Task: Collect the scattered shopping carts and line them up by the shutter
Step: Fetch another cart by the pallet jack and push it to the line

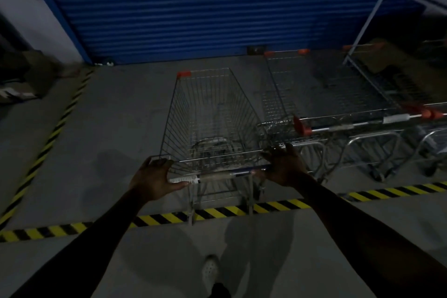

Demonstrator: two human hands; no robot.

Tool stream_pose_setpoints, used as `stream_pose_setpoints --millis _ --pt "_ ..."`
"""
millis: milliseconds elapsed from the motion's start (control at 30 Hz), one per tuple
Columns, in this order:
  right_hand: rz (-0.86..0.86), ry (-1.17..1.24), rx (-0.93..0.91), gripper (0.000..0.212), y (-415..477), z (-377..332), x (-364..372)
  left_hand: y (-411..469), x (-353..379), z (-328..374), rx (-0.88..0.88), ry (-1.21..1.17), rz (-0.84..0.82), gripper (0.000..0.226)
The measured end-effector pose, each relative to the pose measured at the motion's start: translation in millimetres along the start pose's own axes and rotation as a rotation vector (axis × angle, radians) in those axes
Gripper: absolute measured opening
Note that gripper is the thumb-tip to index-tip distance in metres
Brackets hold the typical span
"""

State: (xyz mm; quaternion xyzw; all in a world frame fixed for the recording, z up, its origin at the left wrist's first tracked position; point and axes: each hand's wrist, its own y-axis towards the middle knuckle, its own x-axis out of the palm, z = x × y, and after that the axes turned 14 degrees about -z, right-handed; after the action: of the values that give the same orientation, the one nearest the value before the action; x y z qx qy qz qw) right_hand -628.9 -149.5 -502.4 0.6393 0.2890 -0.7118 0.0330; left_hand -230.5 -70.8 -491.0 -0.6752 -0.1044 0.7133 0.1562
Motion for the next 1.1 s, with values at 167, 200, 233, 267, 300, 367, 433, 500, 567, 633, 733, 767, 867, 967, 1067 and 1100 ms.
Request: stream_pose_setpoints --millis 167,200,233,267,300,367,433,500,567,633,733,767,867,967,1067,1100 --pt "0.022 0.005 -0.031 0.113 32.5 13.7 -15.5 44.2 -10.0 -13.2 -0.002 0.007 -0.026 0.118" --pt "0.018 0.012 -0.031 0.108 39.5 16.8 -16.5 52.8 -11.9 -15.6 -0.005 0.003 -0.033 0.115" --pt "0.013 0.012 -0.024 0.103 47.3 20.6 -17.4 61.4 -13.9 -17.6 -0.006 0.005 -0.030 0.115" --pt "0.015 0.011 -0.019 0.100 54.9 23.2 -18.0 69.6 -15.9 -19.2 -0.003 0.018 -0.031 0.118" --pt "0.011 0.009 -0.014 0.098 61.3 25.4 -19.2 77.3 -18.4 -20.7 0.001 0.032 -0.038 0.121" --pt "0.029 -0.017 0.011 0.092 73.2 30.6 -21.6 91.6 -22.0 -23.4 0.006 0.031 -0.042 0.120" --pt "0.047 -0.060 0.047 0.088 79.6 34.7 -23.7 101.8 -26.5 -22.1 0.012 0.024 -0.047 0.119" --pt "0.040 -0.082 0.076 0.087 84.1 37.1 -27.3 111.3 -29.3 -22.4 0.016 0.032 -0.060 0.123" --pt "0.027 -0.080 0.096 0.085 87.2 40.7 -30.9 118.6 -29.7 -23.5 0.019 0.040 -0.057 0.123" --pt "0.007 -0.085 0.117 0.083 89.3 43.4 -34.3 123.3 -30.4 -23.4 0.024 0.038 -0.054 0.125" --pt "-0.026 -0.103 0.118 0.088 90.8 48.2 -37.6 126.7 -30.0 -20.8 0.023 0.024 -0.052 0.126" --pt "-0.030 -0.098 0.114 0.091 91.7 50.2 -36.7 126.9 -29.6 -19.7 0.021 0.024 -0.052 0.125" --pt "-0.050 -0.115 0.106 0.101 94.6 54.8 -35.3 127.8 -29.1 -18.4 0.009 0.026 -0.073 0.123" --pt "-0.042 -0.141 0.105 0.097 95.5 53.3 -32.9 125.8 -30.5 -18.4 -0.002 0.015 -0.089 0.119" --pt "-0.047 -0.119 0.102 0.099 96.0 52.7 -33.2 123.0 -32.4 -17.7 0.002 0.023 -0.082 0.121" --pt "-0.041 -0.111 0.102 0.100 95.7 52.7 -33.4 122.5 -32.3 -17.6 0.003 0.025 -0.076 0.122"
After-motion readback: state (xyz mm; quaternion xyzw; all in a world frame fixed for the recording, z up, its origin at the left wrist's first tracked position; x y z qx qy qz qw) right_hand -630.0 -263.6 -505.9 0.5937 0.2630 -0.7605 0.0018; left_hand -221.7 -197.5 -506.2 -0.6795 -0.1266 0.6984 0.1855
